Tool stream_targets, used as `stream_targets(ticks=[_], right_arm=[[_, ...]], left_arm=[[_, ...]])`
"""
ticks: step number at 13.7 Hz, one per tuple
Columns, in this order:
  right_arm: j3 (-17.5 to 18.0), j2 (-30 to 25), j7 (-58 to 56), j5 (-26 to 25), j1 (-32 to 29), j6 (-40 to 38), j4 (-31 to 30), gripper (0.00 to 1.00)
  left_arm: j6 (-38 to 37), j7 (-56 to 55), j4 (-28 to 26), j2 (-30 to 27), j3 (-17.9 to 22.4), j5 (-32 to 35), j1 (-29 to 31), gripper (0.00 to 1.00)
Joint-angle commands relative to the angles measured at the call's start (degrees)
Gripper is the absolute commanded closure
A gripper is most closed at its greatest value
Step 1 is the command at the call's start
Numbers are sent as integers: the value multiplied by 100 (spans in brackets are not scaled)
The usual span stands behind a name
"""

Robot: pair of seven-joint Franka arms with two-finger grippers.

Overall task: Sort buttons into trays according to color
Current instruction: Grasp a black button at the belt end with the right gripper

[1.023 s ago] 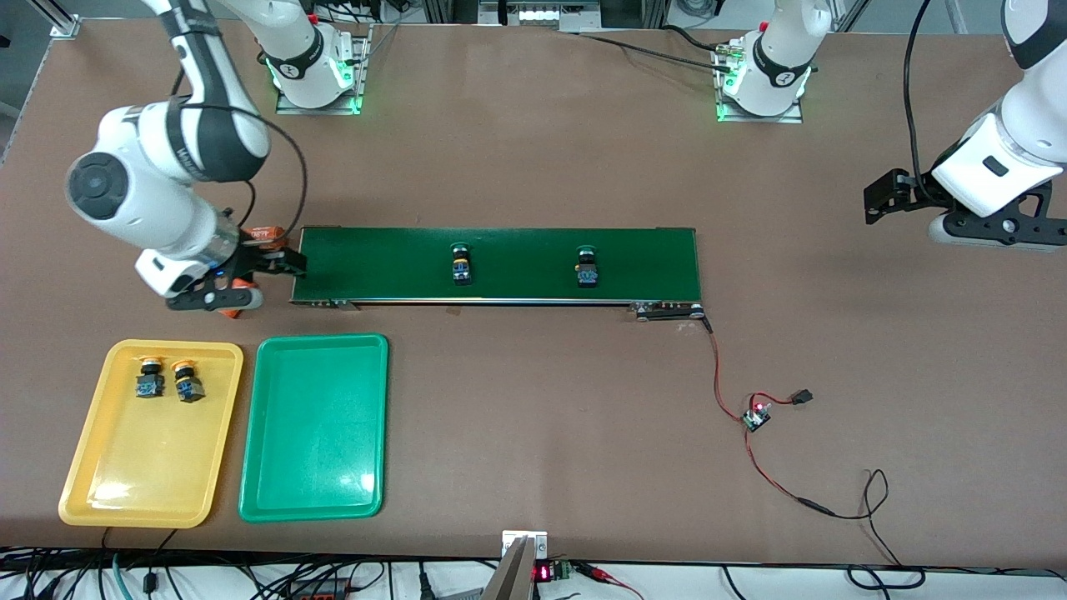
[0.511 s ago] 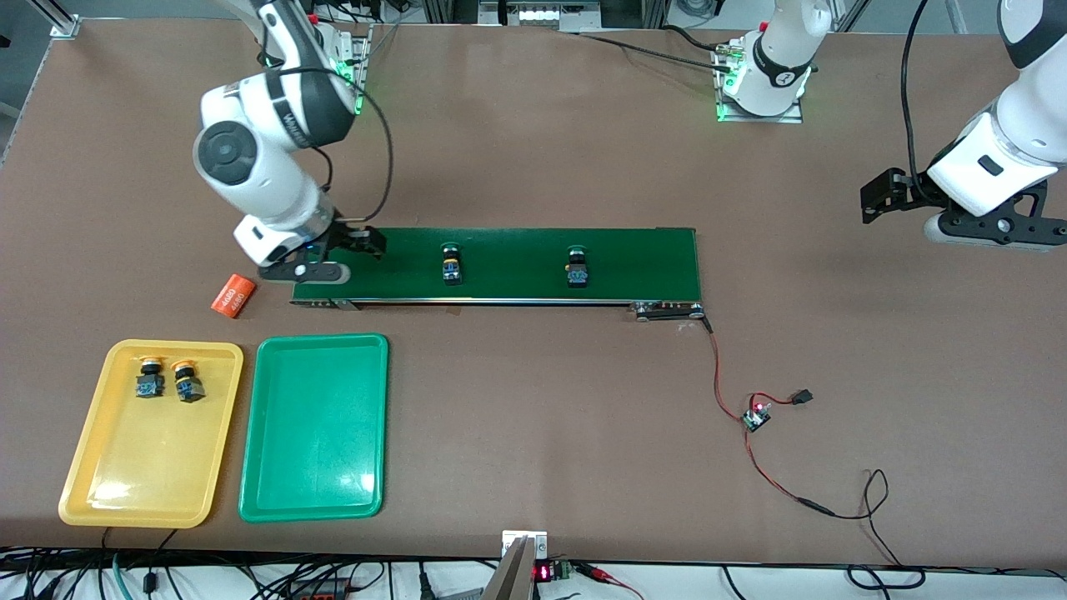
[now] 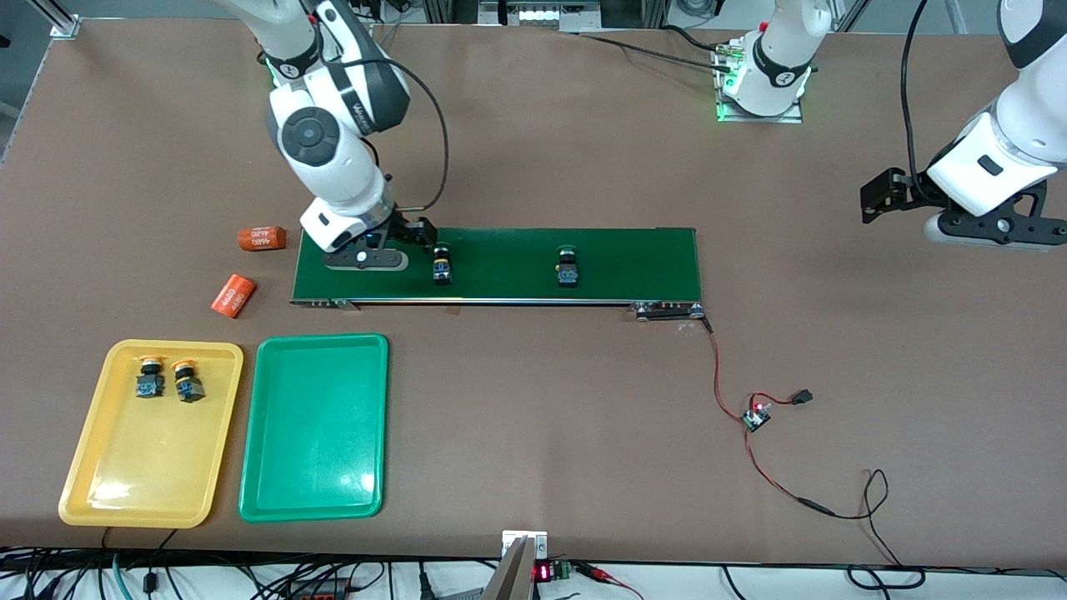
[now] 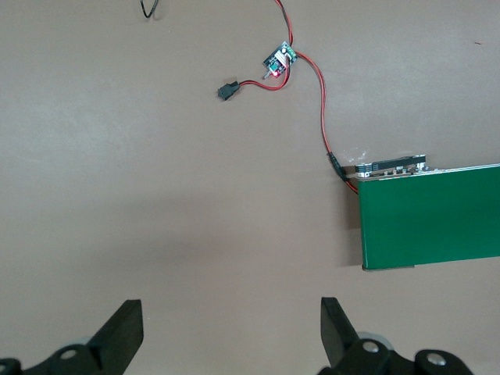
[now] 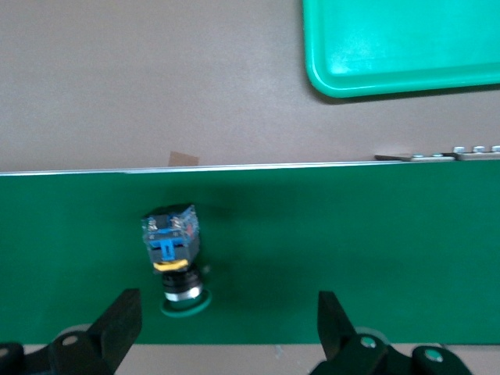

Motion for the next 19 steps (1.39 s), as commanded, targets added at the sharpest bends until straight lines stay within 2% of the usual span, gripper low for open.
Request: stream_targets(ticks=[1,7,10,12,13,14,16,17,19], right_arm=[[-3,176,227,-162,71,317,-3,0],[-12,554,227,-197,80,791,-3,0],[-12,782,218,-398,71,985,-3,0],[-29,862,174,-530,62,1021,-3,17],[-30,879,157,-557,54,1021,-3,33],[-38,880,139,-557,45,1003,-3,56],[-47,862,104,-557,36,968,14,93],[-56,845,113,-548,36,977,32,100],[-73,818,78,-548,19,942,93,100]], left_arm=[[-114,80,58,-32,1,-79,-6,0],[-158,115,58,-41,10,-184,2,0],[-167,124,58,-41,10,-184,2,0],[-211,124,67,-41,10,-184,2,0],[-211,132,67,-41,1,-184,-6,0],[-211,124,67,-41,1,-184,-6,0],[-202,115,67,-41,1,-184,-6,0],[-202,115,67,-41,1,-184,-6,0],[-202,106,67,-41,1,-184,-6,0]])
